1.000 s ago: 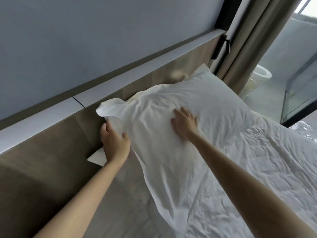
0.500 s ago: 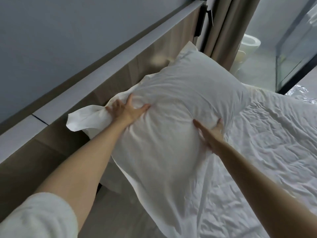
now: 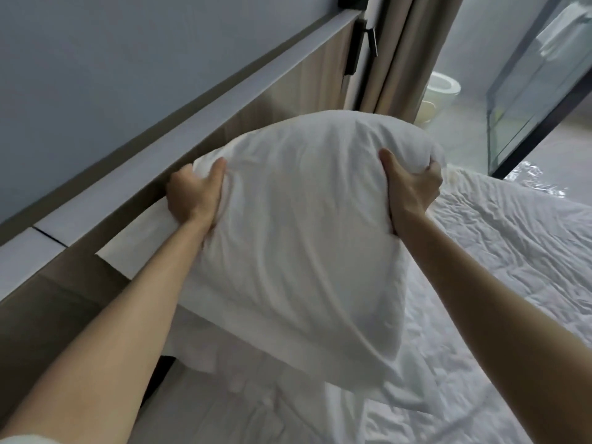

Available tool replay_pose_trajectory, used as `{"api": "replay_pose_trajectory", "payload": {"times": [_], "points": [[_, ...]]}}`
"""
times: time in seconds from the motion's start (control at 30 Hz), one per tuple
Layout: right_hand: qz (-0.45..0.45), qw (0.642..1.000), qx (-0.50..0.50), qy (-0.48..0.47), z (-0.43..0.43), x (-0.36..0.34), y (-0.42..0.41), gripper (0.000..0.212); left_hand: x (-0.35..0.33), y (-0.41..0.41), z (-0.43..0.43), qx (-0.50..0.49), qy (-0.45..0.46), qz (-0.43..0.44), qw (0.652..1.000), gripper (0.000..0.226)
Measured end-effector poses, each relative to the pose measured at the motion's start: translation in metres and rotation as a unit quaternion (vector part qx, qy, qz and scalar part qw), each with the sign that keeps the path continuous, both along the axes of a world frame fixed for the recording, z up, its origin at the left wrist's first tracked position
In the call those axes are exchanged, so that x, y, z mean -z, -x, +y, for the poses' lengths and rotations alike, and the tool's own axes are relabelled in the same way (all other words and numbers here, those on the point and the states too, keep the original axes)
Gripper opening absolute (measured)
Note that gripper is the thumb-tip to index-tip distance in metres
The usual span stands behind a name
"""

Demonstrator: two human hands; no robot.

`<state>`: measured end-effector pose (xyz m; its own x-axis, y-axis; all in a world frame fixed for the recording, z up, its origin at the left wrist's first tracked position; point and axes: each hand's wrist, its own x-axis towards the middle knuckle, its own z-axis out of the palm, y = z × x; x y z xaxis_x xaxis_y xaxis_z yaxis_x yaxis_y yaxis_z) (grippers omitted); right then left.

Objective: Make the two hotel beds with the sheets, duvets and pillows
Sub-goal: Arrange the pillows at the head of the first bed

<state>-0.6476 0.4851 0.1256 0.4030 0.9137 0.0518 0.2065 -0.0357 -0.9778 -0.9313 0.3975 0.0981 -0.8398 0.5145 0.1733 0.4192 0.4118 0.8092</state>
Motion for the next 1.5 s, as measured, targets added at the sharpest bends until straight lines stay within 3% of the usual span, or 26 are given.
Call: {"api": "replay_pose_trajectory", "payload": {"times": [0.1,0.17,0.23,0.3,0.5,0.7,0.77,0.9,1.0,1.1,1.23,1.33,1.4,1.43,1.5], "points": [[0.001,1.000,0.003,-0.009,-0.001,0.006,0.008,0.090,-0.008,0.008,-0.001,-0.011,-0.004,0.048,0.999,0.060],[0.000,0.997,-0.019,0.072,-0.005,0.030,0.006,0.089,0.005,0.020,-0.003,0.048,0.127,0.029,0.990,0.062],[-0.010,0.982,-0.047,0.185,-0.012,0.059,-0.002,0.090,0.032,0.025,-0.010,0.121,0.301,0.004,0.946,0.068],[-0.027,0.963,-0.082,0.256,-0.022,0.082,-0.012,0.092,0.060,0.023,-0.022,0.149,0.386,0.006,0.910,0.065],[0.059,0.963,-0.125,0.230,-0.025,0.091,-0.028,0.097,0.072,0.021,-0.036,0.177,0.375,-0.076,0.907,0.066],[0.005,0.976,-0.085,0.202,0.010,0.091,-0.024,0.103,0.045,-0.005,0.022,0.230,0.326,0.077,0.914,0.061],[0.007,0.976,-0.092,0.199,0.028,0.094,-0.026,0.114,0.045,-0.015,0.054,0.242,0.319,0.061,0.914,0.071],[0.082,0.964,-0.070,0.242,0.056,0.098,-0.032,0.132,0.048,-0.016,0.104,0.203,0.268,-0.064,0.940,0.114],[0.144,0.949,-0.074,0.272,0.069,0.095,-0.032,0.111,0.049,-0.016,0.118,0.168,0.244,-0.138,0.945,0.131],[0.140,0.959,-0.072,0.235,0.077,0.090,-0.031,0.088,0.048,-0.013,0.125,0.146,0.166,-0.196,0.955,0.109],[0.155,0.976,-0.088,0.127,0.088,0.073,-0.031,0.075,0.031,-0.001,0.135,0.116,0.072,-0.055,0.989,0.059],[0.156,0.980,-0.099,0.071,0.093,0.068,-0.035,0.074,0.027,0.004,0.146,0.120,0.067,0.013,0.990,0.046],[0.108,0.985,-0.089,0.098,0.095,0.078,-0.036,0.088,0.036,0.000,0.154,0.132,0.169,0.035,0.976,0.048],[0.044,0.987,-0.077,0.137,0.094,0.086,-0.036,0.094,0.041,-0.005,0.155,0.143,0.220,0.049,0.964,0.051],[-0.163,0.964,-0.073,0.199,0.086,0.093,-0.030,0.086,0.046,-0.018,0.153,0.181,0.259,0.084,0.945,0.053]]}}
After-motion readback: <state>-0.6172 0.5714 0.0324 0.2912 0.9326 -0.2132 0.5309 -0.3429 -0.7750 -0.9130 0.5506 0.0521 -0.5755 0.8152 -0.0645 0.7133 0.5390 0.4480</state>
